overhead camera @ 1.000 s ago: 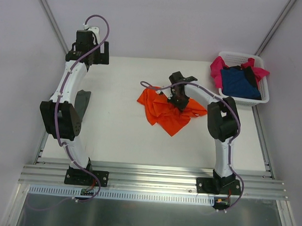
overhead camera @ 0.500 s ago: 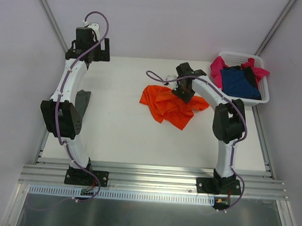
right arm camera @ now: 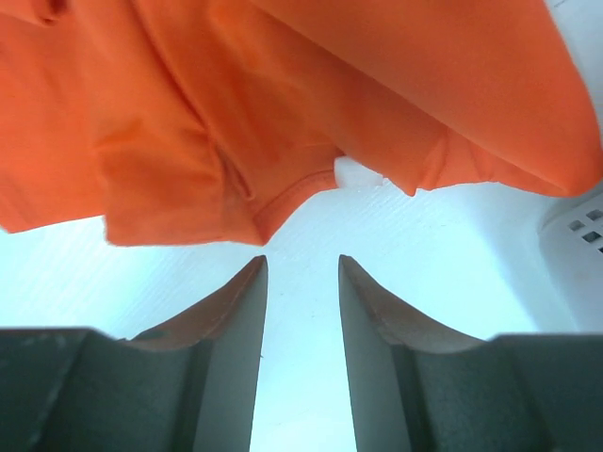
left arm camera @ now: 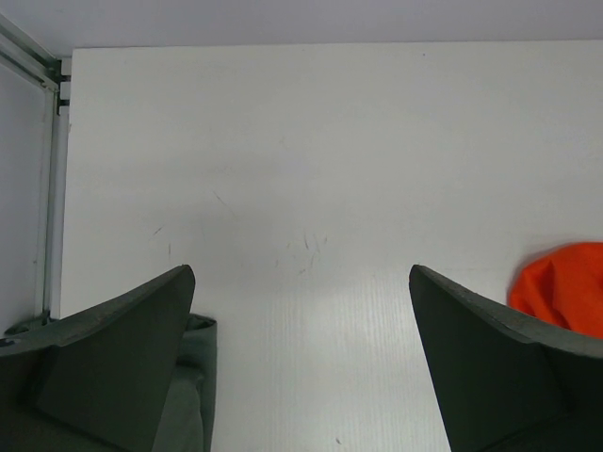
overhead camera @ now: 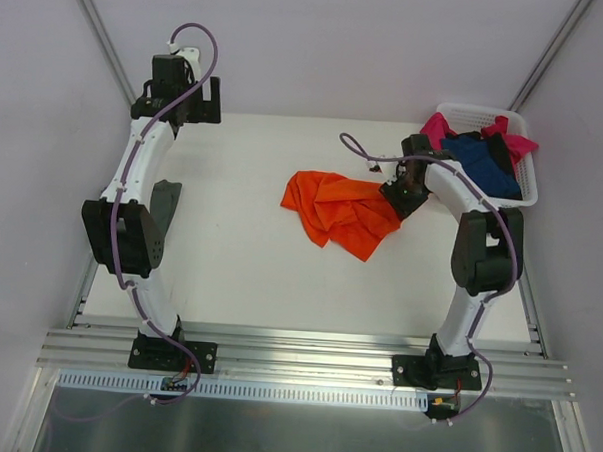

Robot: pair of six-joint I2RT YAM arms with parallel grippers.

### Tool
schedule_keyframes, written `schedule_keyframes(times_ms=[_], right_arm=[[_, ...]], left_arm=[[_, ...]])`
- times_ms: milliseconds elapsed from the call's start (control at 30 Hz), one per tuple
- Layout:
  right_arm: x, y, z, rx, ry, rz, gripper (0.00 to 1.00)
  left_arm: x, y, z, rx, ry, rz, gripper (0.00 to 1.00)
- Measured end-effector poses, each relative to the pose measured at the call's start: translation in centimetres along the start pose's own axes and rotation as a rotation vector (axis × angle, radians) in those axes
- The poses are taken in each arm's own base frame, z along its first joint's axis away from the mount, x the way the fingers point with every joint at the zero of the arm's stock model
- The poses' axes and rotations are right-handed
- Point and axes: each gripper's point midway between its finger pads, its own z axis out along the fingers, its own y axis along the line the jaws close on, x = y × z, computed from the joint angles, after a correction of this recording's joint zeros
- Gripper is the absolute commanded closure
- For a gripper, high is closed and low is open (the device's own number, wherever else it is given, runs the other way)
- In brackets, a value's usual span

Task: Fold and stack the t-shirts
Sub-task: Flatten out the tshirt

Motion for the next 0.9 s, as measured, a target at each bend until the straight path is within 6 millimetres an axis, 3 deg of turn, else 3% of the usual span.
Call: schedule_keyframes(times_ms=[133,267,467,667,900], right_arm=[[-1.1,0.8,-1.6,0.003,-0.094,-0.017,0.62],[-1.5,1.6,-1.6,-0.025,-0.140,-0.026,0.63],[-1.4,2.3,0.1,-0.070,-0.143,-0.049,0.64],[-0.9,2.5,3.1,-0.109,-0.108,-0.059,0.66],[-0.9,1.2,4.2,-0.116,-0.108,-0.045,0.69]], left_arm=[[0.4,-0.2,0.4,0.006,0.012,0.001,0.01],[0.5,-1.1,0.5,0.018,0.015,0.011,0.01],[0.5,-2.2,0.4,0.030,0.014,0.039,0.01],[0.6,-2.8,0.4,0.019,0.014,0.085,0.01],[1.3,-3.9,0.5,0.002,0.028,0.152,0.01]])
